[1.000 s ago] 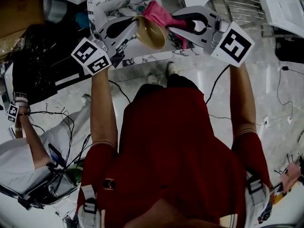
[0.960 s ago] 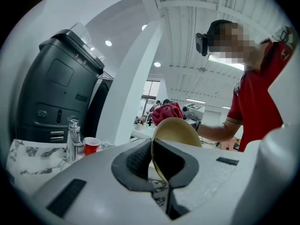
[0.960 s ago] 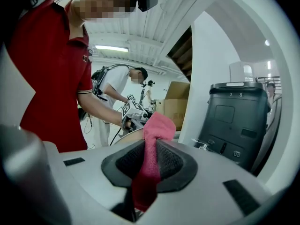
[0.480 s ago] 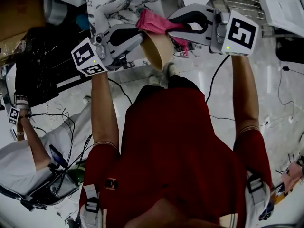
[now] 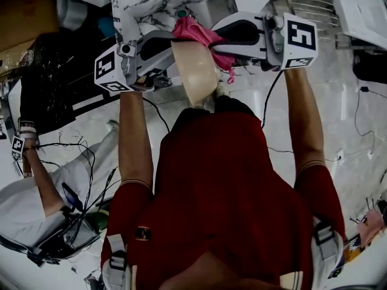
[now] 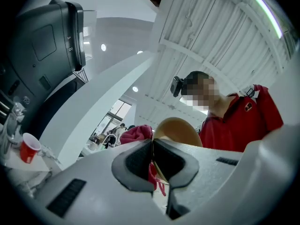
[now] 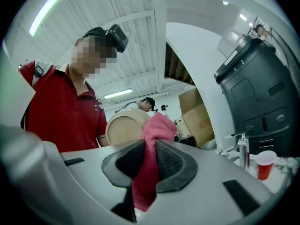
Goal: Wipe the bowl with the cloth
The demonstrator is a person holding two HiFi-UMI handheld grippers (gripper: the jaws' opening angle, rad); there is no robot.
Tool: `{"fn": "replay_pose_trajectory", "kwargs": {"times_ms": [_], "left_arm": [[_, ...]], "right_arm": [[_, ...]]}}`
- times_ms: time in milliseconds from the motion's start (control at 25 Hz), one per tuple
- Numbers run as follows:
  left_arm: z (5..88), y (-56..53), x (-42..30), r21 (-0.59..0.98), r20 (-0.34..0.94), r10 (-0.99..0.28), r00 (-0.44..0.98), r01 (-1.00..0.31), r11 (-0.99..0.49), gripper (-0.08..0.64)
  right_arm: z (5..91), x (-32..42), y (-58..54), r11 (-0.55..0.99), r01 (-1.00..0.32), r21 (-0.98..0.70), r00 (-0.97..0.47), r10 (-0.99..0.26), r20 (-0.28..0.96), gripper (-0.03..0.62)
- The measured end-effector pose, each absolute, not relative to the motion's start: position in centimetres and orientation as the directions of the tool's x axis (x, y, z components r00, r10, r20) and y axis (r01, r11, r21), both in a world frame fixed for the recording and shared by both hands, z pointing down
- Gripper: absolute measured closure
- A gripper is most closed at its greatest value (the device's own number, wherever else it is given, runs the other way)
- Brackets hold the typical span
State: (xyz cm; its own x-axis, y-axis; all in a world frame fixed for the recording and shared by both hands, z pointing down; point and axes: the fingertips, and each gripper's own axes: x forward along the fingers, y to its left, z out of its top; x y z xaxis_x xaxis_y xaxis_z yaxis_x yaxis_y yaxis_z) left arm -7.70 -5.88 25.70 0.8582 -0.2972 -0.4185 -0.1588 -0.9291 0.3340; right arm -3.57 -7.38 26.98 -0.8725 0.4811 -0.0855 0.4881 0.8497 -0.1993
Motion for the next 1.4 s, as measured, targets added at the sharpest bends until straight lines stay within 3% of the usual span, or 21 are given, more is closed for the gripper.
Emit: {"fn": "replay_pose_trajectory", "kwargs": {"times_ms": [200, 400, 600, 960, 1400], "left_arm": [[25.2, -6.6, -8.3, 0.345, -0.49, -0.336, 0.805, -0.175, -0.922, 0.54], [25.1, -8.1, -9.0, 0.37, -0.527, -0.424, 0.736, -0.25, -0.895, 0.54], [25.6, -9.6, -10.1, 0.407, -0.544, -0.526, 0.654, -0.342, -0.847, 0.54], [26.6, -11.1, -12.4, 0.459, -0.528, -0.662, 0.532, -0.477, -0.749, 0.54], [27.6, -11.9, -14.4, 0.492, -0.47, -0.765, 0.441, -0.588, -0.642, 0.54]], "right_arm": [[26.9, -3.9, -7.8, 0.846, 0.47, -0.251, -0.881, 0.433, -0.19, 0.525], [27.7, -4.2, -9.2, 0.861, 0.389, -0.328, -0.911, 0.306, -0.277, 0.525], [29.1, -4.2, -10.1, 0.87, 0.303, -0.39, -0.938, 0.2, -0.284, 0.525], [30.0, -3.9, -9.7, 0.854, 0.256, -0.453, -0.945, 0.121, -0.304, 0.525], [30.6, -4.1, -8.3, 0.833, 0.261, -0.488, -0.945, 0.117, -0.306, 0.523]]}}
